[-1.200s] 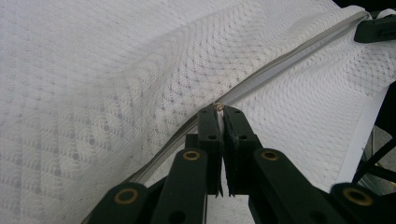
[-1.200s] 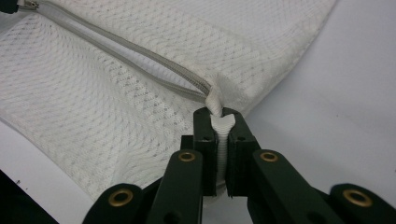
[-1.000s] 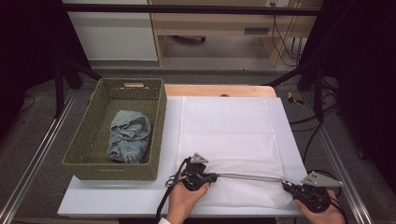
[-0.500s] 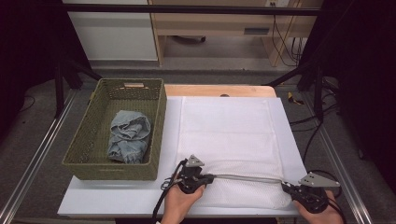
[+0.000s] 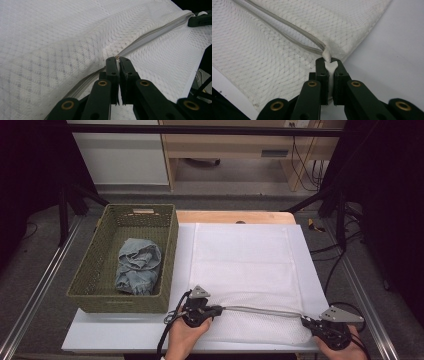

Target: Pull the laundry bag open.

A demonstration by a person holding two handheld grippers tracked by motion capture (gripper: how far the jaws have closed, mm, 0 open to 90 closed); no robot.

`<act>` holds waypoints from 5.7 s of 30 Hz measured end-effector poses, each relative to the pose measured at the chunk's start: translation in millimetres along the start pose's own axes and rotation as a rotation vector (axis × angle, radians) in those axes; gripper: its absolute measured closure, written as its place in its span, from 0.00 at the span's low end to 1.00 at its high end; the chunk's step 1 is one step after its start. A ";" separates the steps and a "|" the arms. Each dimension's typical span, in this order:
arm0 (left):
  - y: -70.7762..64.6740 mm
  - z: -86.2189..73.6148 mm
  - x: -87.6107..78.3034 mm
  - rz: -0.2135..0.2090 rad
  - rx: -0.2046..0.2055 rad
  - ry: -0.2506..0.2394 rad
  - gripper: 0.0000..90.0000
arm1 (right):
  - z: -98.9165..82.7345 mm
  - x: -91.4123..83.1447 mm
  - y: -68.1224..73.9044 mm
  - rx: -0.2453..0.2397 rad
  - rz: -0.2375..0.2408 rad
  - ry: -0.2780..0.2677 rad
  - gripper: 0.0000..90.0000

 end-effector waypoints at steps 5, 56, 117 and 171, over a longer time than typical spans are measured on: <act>0.6 -0.6 -0.3 -0.003 -0.006 -0.001 0.97 | 0.0 0.2 0.1 0.000 0.005 0.001 0.95; 3.7 -16.0 -28.9 0.008 -0.032 0.011 0.97 | -2.2 11.0 9.1 -0.068 0.006 0.060 0.96; 26.5 -28.8 -63.0 0.185 -0.009 0.006 0.97 | 0.1 15.3 -2.6 -0.047 0.004 0.054 0.96; 40.5 -61.0 -85.4 0.244 -0.042 0.093 0.97 | 3.6 12.3 -2.5 -0.048 -0.022 0.050 0.96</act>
Point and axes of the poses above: each handheld gripper's, and its own axes: x roughly forward along the jaws, z roughly out of its top, y roughly to its left, the point moved 10 cm from there along x, roughly forward along the jaws, and after that the axes turned 14 degrees about x, right-handed, at the moved point
